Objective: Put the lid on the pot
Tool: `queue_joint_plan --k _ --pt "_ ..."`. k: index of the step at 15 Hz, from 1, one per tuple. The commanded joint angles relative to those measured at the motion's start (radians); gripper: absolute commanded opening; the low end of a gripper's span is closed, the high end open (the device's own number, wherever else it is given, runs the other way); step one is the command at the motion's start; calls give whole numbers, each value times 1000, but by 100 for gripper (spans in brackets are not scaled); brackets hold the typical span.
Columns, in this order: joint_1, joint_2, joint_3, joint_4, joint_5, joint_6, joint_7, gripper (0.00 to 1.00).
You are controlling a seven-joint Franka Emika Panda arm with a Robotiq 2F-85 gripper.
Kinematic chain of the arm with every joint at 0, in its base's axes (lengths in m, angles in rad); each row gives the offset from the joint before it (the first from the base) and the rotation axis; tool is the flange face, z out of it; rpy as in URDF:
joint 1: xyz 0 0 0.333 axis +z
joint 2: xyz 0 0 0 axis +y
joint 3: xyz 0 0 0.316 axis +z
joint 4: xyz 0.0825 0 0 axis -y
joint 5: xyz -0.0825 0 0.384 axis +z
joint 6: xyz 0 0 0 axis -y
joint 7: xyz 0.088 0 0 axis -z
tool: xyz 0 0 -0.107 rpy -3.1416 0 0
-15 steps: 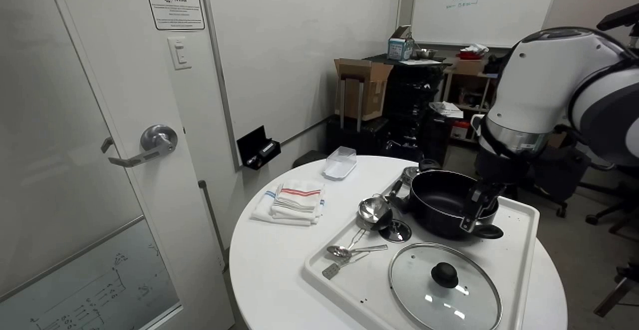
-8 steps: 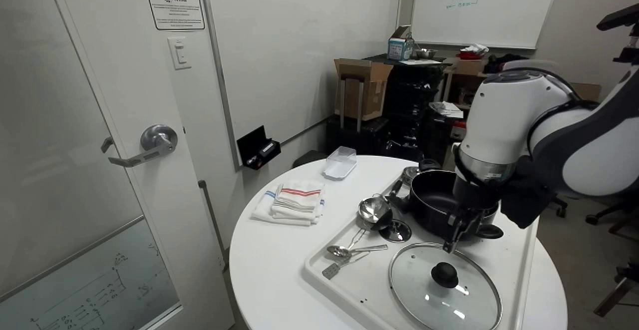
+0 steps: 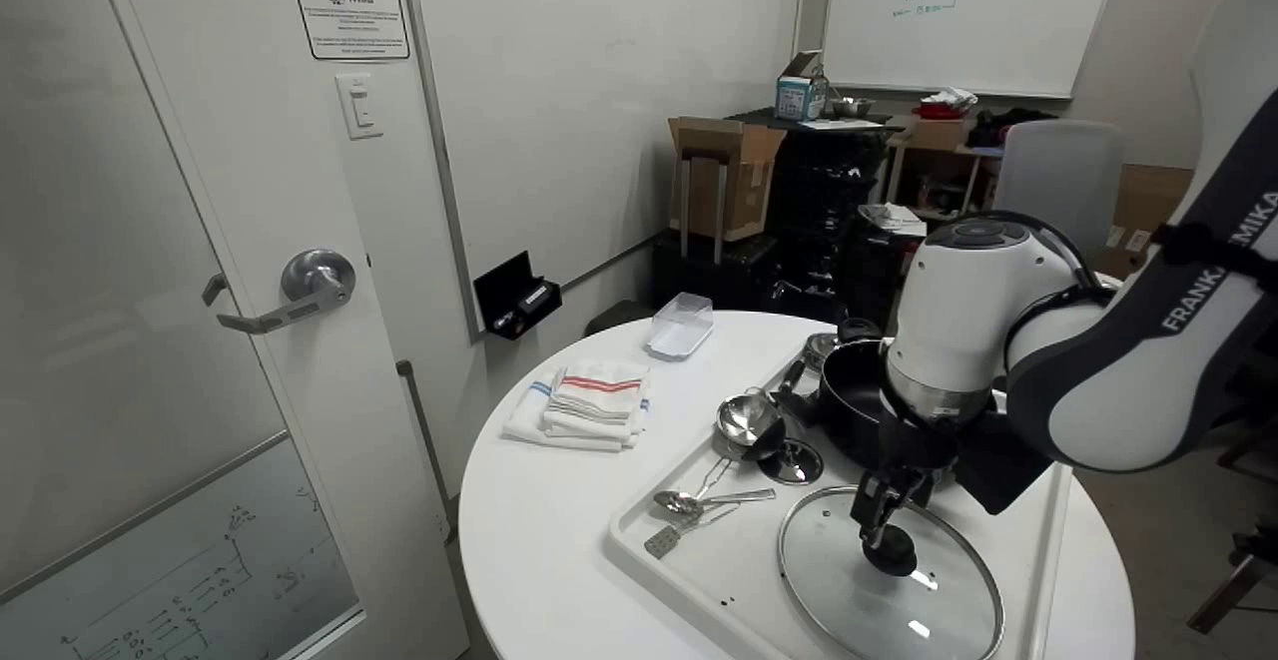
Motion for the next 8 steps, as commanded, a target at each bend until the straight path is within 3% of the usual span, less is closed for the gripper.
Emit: queue_joint_plan --k 1,8 --pt "40 90 -34 70 53 28 -19 100" --pt "57 158 -43 131 81 14 -23 100"
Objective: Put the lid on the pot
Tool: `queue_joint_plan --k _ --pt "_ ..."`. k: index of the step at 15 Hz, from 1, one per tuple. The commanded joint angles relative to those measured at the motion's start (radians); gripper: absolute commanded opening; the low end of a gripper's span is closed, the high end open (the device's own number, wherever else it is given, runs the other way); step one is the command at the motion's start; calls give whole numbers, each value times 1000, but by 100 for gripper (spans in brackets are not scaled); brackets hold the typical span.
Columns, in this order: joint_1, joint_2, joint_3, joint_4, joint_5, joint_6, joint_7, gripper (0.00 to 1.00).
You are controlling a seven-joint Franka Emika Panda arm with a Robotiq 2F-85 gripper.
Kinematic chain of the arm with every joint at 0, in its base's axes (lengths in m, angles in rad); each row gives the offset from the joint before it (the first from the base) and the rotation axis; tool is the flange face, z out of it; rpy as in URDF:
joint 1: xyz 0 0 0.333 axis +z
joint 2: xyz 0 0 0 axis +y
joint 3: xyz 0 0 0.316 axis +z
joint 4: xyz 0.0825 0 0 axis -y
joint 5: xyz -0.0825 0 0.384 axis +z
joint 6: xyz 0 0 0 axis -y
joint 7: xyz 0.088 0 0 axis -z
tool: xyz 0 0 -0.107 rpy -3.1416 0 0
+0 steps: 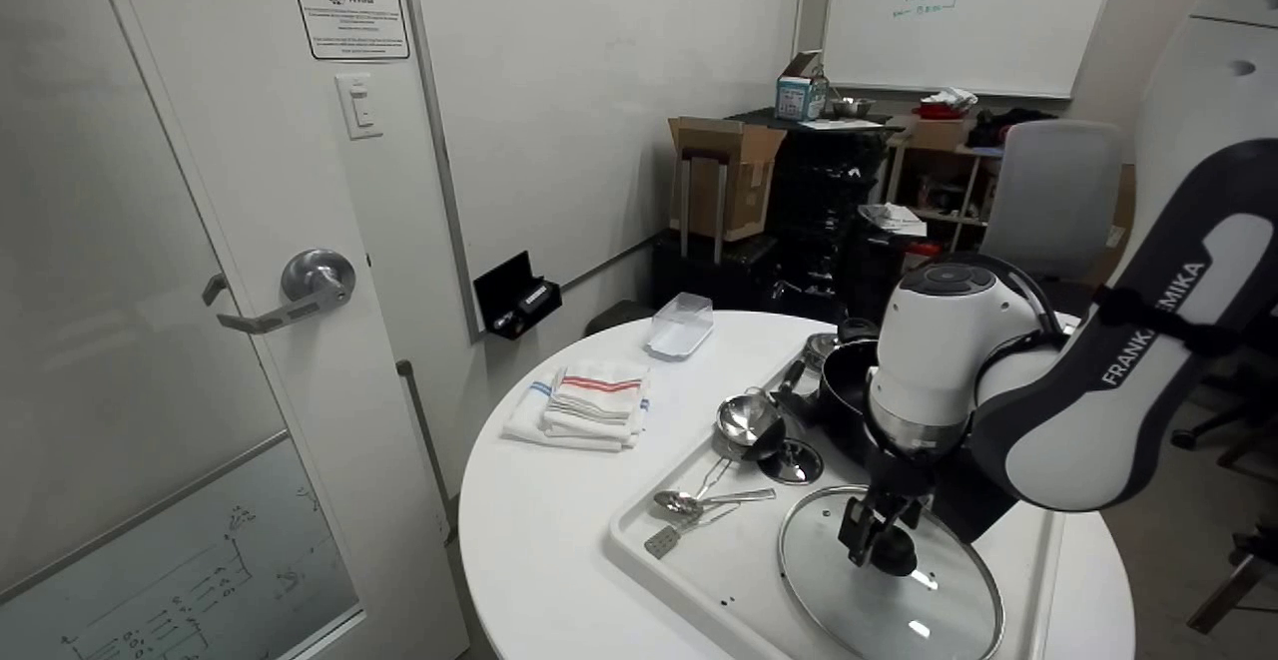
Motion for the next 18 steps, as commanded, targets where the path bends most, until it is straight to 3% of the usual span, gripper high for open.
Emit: queue_joint_plan --k 1,4,5,6,12,15,18 --pt "28 39 -18 43 41 5 -24 100" --pt "29 45 -20 49 42 4 -27 100" --pt "27 44 -19 49 42 3 -29 75" --pt "26 43 -19 48 42 2 -30 74" --pt "19 18 -15 27 41 0 -39 31" --pt "19 3 -15 22 42 -1 -39 23" --pt "13 -18 -7 7 42 2 -46 23"
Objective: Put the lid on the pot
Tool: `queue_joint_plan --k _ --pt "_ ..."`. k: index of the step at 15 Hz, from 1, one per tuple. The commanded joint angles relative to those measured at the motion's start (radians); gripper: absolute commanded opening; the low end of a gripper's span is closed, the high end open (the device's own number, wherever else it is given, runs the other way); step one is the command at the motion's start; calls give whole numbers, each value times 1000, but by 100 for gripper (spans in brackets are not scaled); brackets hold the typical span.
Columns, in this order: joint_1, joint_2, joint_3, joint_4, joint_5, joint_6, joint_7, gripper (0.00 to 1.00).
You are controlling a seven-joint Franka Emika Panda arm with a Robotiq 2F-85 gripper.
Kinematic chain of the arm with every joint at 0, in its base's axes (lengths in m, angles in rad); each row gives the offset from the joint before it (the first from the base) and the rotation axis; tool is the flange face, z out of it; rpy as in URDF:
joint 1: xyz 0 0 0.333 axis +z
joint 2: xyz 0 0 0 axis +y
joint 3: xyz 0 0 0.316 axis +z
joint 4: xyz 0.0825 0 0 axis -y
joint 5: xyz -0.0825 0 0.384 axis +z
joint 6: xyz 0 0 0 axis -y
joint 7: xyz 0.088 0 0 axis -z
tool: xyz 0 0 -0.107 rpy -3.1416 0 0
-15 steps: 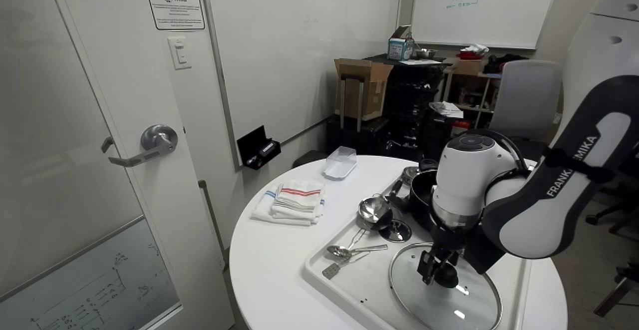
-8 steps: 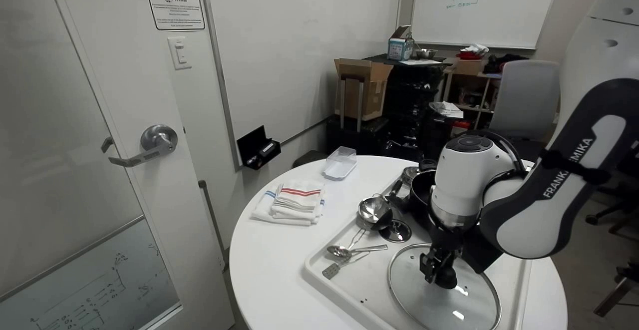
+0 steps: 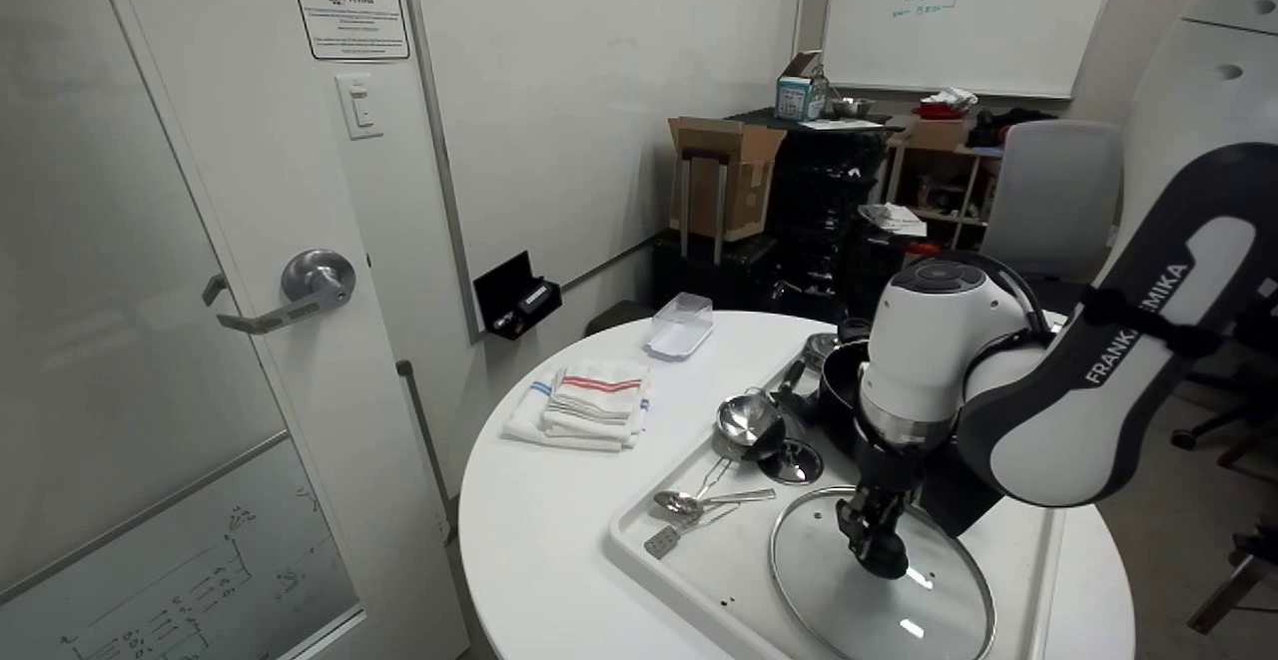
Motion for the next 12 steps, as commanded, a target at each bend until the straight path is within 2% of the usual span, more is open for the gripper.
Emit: queue_joint_plan --k 1,6,12 --pt "6 -34 4 -24 38 2 -41 23" --pt "6 -72 17 -53 39 -9 -45 23" --pt "-2 -182 34 -110 36 -17 -63 23"
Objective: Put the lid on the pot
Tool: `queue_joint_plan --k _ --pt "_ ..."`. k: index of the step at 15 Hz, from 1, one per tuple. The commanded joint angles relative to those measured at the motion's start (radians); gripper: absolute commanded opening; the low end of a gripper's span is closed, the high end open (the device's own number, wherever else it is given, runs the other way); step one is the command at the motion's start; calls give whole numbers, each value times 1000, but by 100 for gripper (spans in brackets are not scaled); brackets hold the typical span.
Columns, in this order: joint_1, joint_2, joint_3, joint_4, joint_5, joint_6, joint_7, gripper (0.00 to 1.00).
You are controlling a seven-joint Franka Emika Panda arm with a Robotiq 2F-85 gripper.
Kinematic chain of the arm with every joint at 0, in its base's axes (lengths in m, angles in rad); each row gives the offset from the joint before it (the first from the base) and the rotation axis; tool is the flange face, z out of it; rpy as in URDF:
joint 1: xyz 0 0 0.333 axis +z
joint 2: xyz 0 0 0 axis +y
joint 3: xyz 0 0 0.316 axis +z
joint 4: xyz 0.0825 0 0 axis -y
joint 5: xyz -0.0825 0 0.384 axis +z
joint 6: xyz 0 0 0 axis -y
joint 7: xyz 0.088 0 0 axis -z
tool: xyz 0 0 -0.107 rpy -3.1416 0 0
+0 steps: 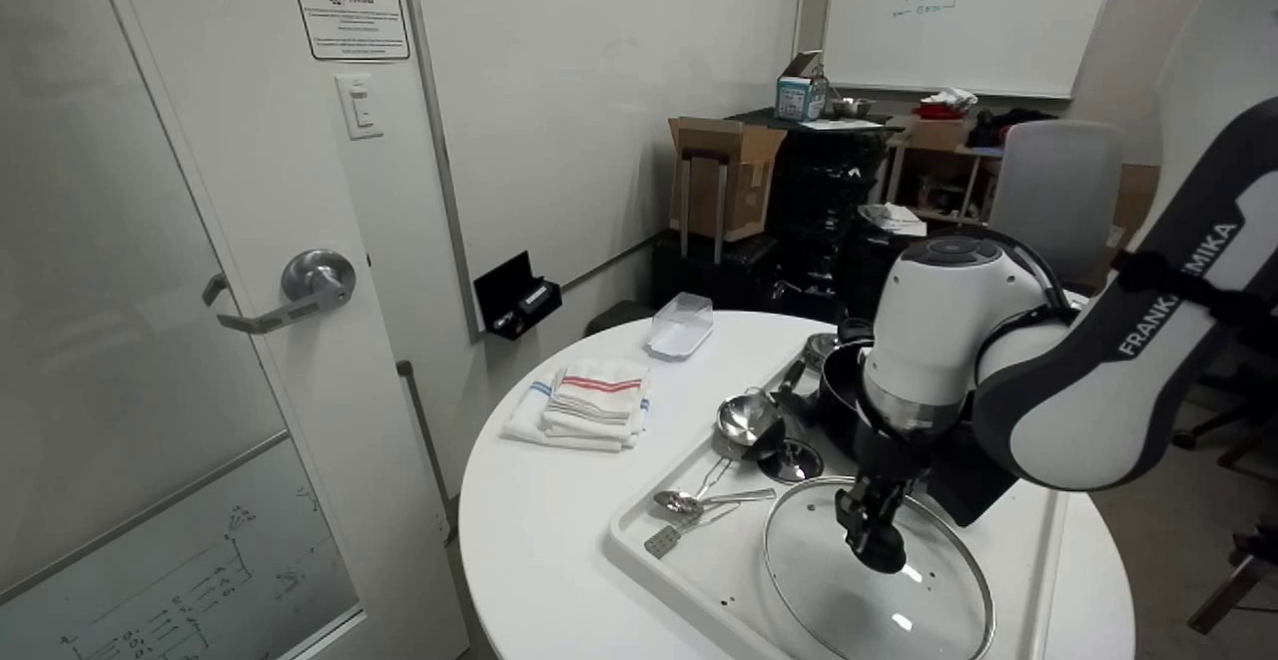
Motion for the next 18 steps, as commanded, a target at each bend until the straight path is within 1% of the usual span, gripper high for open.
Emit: queue_joint_plan --k 1,7,9,14,18 --pt "-9 -124 16 -69 38 -21 -51 23" --pt "-33 -241 44 -111 47 -36 -53 23" --pt "-43 -270 44 -114 57 -45 -47 23" --pt "-115 -342 52 -110 118 -92 -42 23" --pt "-179 -380 38 -96 174 -135 -24 23"
